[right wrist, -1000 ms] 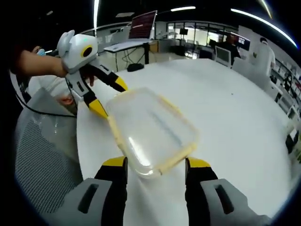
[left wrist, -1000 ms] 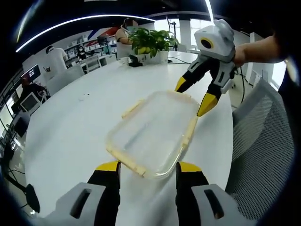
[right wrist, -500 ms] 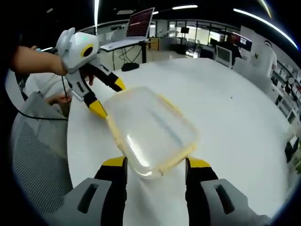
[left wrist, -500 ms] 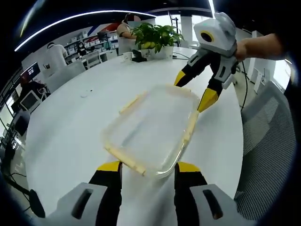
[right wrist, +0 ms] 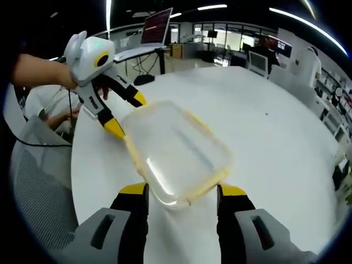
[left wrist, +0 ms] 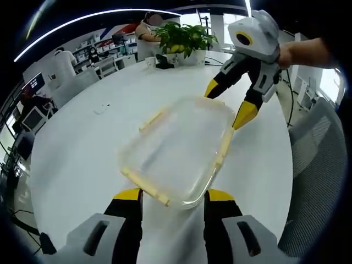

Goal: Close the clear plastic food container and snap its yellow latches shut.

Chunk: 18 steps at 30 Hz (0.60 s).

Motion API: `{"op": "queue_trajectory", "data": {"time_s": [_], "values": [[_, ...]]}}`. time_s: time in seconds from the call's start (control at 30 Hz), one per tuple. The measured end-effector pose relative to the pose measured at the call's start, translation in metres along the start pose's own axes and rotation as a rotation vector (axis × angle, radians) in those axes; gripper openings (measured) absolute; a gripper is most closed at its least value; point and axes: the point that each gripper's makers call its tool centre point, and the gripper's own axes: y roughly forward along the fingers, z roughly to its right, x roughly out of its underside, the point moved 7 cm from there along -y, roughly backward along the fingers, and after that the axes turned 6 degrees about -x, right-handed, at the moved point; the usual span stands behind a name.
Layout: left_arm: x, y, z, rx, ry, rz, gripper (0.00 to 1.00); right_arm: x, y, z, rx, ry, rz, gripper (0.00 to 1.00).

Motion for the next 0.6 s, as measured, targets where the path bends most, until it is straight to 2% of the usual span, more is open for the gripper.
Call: {"op": "queue_trajectory", "data": {"time_s": [0.4, 0.6], "values": [[-0.001, 0.001, 0.003, -0.001, -0.015, -0.011, 0.38, 0.001, -0.003, 0.001, 0.004, 0.01, 0.002, 0.46], [0.006, -0.013, 0.005, -0.02, -0.041, -0.035, 0.42, 0.0, -0.015, -0.008, 0.025, 0.011, 0.016, 0.49]]}}
